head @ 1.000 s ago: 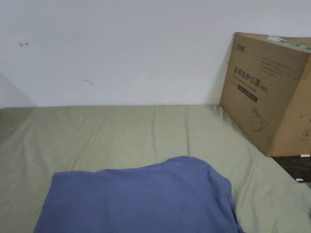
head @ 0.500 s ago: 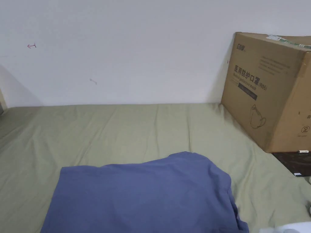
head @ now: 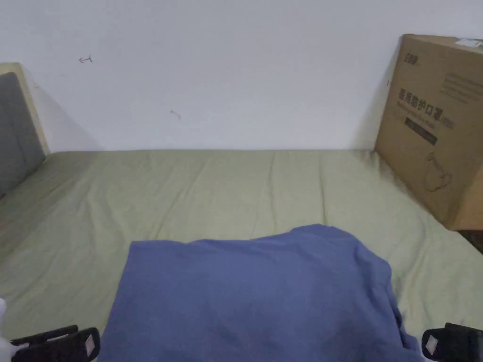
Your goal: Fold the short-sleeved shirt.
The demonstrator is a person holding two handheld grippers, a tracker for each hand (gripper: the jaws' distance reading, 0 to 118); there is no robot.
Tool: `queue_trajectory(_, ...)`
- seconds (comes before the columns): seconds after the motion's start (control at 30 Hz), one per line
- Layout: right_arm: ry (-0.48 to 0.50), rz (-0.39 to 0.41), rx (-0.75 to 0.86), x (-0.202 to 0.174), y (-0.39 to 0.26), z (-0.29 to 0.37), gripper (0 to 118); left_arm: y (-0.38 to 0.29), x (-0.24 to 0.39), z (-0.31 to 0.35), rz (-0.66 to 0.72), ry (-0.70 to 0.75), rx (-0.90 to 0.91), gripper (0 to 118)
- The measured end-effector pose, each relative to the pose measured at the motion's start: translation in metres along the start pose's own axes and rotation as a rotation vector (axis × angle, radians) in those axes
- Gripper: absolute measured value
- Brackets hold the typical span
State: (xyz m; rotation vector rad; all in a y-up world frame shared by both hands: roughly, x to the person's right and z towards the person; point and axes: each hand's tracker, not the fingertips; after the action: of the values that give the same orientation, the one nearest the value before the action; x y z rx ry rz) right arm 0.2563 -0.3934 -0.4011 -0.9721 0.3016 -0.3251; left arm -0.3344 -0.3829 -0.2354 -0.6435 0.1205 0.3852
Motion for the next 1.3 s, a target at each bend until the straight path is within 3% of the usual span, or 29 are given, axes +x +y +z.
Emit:
queue_trajectory(0.03,0.059,0.005,-0.04,0.002,-0.002,-0.005,100,-0.002,0.001,0.002,0.001,-0.02,-0.011,102)
queue_trajectory(0.07,0.121,0.005,-0.072,0.004,-0.005,-0.008,100,-0.004,0.0,0.001,-0.005,-0.037,-0.047,102)
queue_trajectory(0.1,0.154,-0.007,-0.056,0.005,-0.009,-0.007,93,-0.005,0.004,-0.001,-0.04,-0.045,-0.091,98)
queue_trajectory(0.13,0.165,-0.014,-0.026,0.005,-0.012,-0.005,72,-0.007,0.004,-0.003,-0.072,-0.038,-0.127,82)
queue_trajectory(0.17,0.128,-0.008,0.034,-0.011,-0.022,-0.001,13,-0.01,0.006,-0.008,-0.118,-0.005,-0.16,20)
queue_trajectory(0.2,0.111,-0.026,0.095,-0.013,-0.027,0.004,0,-0.016,0.009,-0.007,-0.178,0.065,-0.133,0)
queue_trajectory(0.33,0.307,-0.246,0.052,0.007,-0.019,-0.002,0,-0.035,-0.011,-0.032,-0.06,0.039,-0.228,0)
queue_trajectory(0.43,0.282,-0.207,0.041,0.002,-0.019,-0.006,0,-0.03,-0.034,-0.077,0.064,0.052,-0.375,0)
queue_trajectory(0.47,0.241,-0.174,0.043,-0.001,-0.018,-0.007,0,-0.035,-0.042,-0.097,0.091,0.058,-0.446,20)
queue_trajectory(0.53,0.22,-0.164,0.016,0.001,-0.017,-0.014,0,-0.043,-0.051,-0.132,0.093,0.107,-0.543,90)
queue_trajectory(0.57,0.222,-0.17,0.006,0.002,-0.017,-0.017,0,-0.052,-0.054,-0.147,0.071,0.119,-0.577,108)
queue_trajectory(0.67,0.216,-0.168,-0.022,0.006,-0.019,-0.025,0,-0.069,-0.049,-0.175,-0.033,0.139,-0.7,104)
queue_trajectory(0.73,0.143,-0.131,-0.028,0.009,-0.018,-0.027,0,-0.07,-0.04,-0.176,-0.118,0.162,-0.691,98)
queue_trajectory(0.77,0.107,-0.105,-0.037,0.01,-0.017,-0.029,0,-0.064,-0.032,-0.166,-0.121,0.157,-0.657,74)
queue_trajectory(0.83,0.041,-0.044,-0.053,0.012,-0.019,-0.034,0,-0.053,-0.029,-0.153,-0.143,0.106,-0.567,0)
queue_trajectory(0.97,-0.038,0.027,-0.112,0.021,-0.017,-0.047,0,-0.041,-0.031,-0.119,-0.058,0.05,-0.398,1)
queue_trajectory(1.0,-0.063,0.029,-0.133,0.025,-0.015,-0.051,10,-0.039,-0.032,-0.113,-0.045,0.058,-0.374,1)
queue_trajectory(1.03,-0.087,0.032,-0.149,0.028,-0.013,-0.056,46,-0.036,-0.026,-0.099,-0.033,0.054,-0.363,1)
queue_trajectory(1.13,-0.15,0.079,-0.32,0.048,-0.011,-0.09,100,-0.032,-0.019,-0.088,-0.033,0.035,-0.378,1)
queue_trajectory(1.23,-0.238,0.12,-0.402,0.059,-0.018,-0.123,103,-0.032,-0.006,-0.082,-0.085,0.042,-0.377,1)
queue_trajectory(1.3,-0.26,0.151,-0.464,0.063,-0.021,-0.138,99,-0.033,-0.004,-0.083,-0.096,0.047,-0.378,1)
